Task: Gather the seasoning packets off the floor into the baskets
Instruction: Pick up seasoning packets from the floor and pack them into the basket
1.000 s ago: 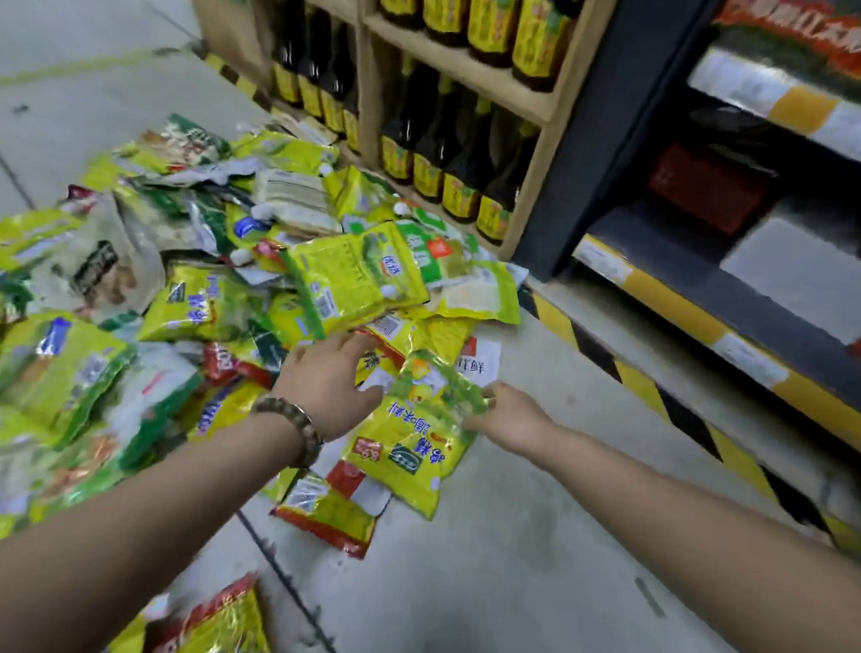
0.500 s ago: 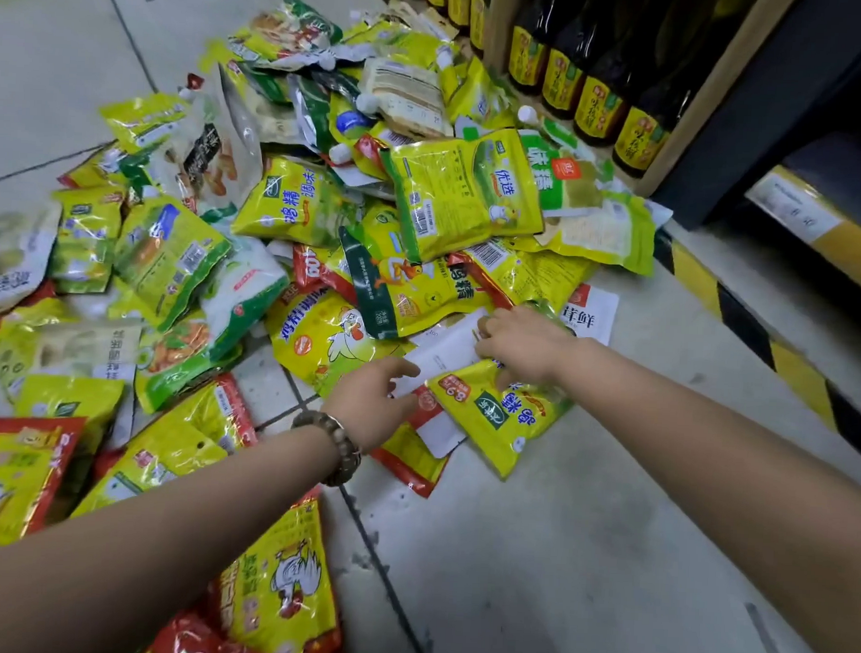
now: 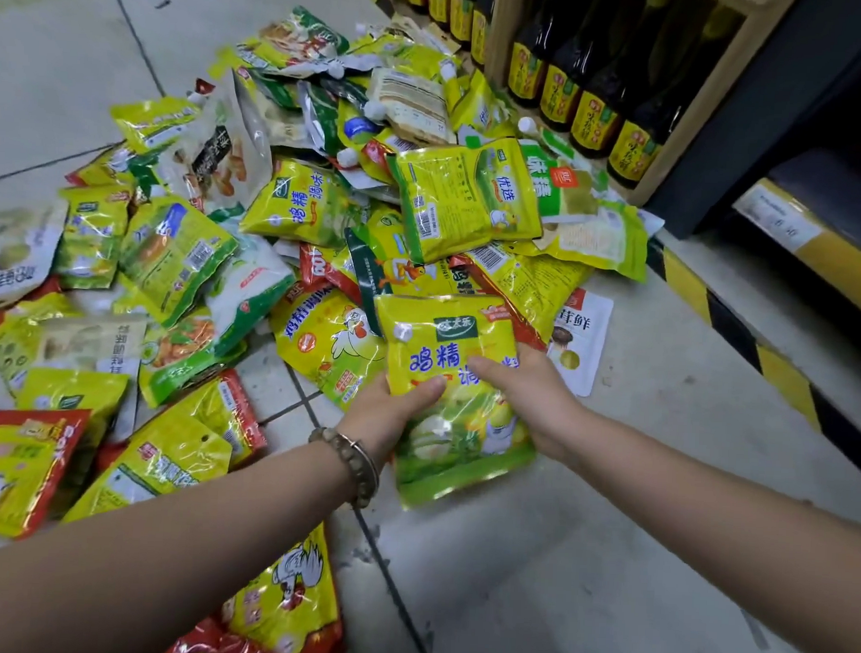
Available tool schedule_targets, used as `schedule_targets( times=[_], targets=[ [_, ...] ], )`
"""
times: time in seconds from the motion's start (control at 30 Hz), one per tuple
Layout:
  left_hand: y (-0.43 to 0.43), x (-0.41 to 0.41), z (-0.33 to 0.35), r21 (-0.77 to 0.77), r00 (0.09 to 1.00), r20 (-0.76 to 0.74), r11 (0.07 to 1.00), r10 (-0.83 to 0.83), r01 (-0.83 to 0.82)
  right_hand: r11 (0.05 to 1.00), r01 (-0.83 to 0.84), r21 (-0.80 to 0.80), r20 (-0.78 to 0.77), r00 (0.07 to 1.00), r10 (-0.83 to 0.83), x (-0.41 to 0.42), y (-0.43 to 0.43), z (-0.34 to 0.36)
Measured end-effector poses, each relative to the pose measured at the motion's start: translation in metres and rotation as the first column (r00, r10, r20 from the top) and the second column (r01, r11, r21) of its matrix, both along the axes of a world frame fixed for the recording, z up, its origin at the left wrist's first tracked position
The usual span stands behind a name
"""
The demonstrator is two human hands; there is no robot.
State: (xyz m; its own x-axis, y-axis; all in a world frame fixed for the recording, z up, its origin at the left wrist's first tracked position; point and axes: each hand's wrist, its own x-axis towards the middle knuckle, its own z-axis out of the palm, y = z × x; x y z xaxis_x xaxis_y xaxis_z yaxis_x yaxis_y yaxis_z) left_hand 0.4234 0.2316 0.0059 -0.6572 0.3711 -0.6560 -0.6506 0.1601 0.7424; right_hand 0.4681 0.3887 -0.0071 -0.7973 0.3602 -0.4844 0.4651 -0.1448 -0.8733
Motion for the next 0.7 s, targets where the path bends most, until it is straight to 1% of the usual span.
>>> schedule_targets(
  times=[0.07, 0.17, 0.23, 0.3, 0.37, 0.47, 0.5, 0.6, 0.7],
  targets=[
    [0.003, 0.0, -0.004, -0.031, 0.999, -0.042, 1.0, -0.003, 0.002, 1.0, 0.028, -0.01, 0.029, 0.999, -0.028, 0.003, -0.013, -0.003],
    [0.002, -0.001, -0.008, -0.107, 0.994, -0.103, 0.994, -0.02, 0.009, 0.994, 0.053, -0.099, 0.094, 0.995, -0.044, 0.004, -0.017, -0.004],
    [0.002, -0.004, -0.01, -0.123, 0.994, -0.108, 0.992, -0.008, -0.005, 0.987, 0.076, -0.142, 0.134, 0.989, -0.057, 0.001, -0.009, -0.006],
    [0.004, -0.009, -0.01, -0.135, 0.994, -0.112, 0.991, -0.017, 0.001, 0.99, 0.104, -0.096, 0.151, 0.985, -0.089, -0.007, 0.003, -0.008],
    [0.005, -0.015, -0.012, -0.142, 0.994, -0.11, 0.99, -0.019, 0.003, 0.972, 0.236, -0.02, 0.163, 0.96, -0.23, -0.021, 0.027, -0.015],
    [0.006, -0.025, -0.012, -0.131, 0.996, -0.092, 0.991, -0.007, -0.006, 0.862, 0.507, 0.004, 0.177, 0.848, -0.5, -0.05, 0.08, -0.039],
    [0.006, -0.027, -0.013, -0.133, 0.996, -0.085, 0.991, 0.001, -0.013, 0.831, 0.556, -0.012, 0.206, 0.815, -0.542, -0.059, 0.096, -0.046],
    [0.007, -0.033, -0.016, -0.141, 0.998, -0.062, 0.99, 0.019, -0.028, 0.783, 0.614, -0.099, 0.257, 0.776, -0.576, -0.088, 0.132, -0.072],
    [0.009, -0.038, -0.017, -0.151, 0.999, -0.051, 0.988, 0.02, -0.028, 0.785, 0.607, -0.125, 0.301, 0.777, -0.553, -0.108, 0.163, -0.099]
  ],
)
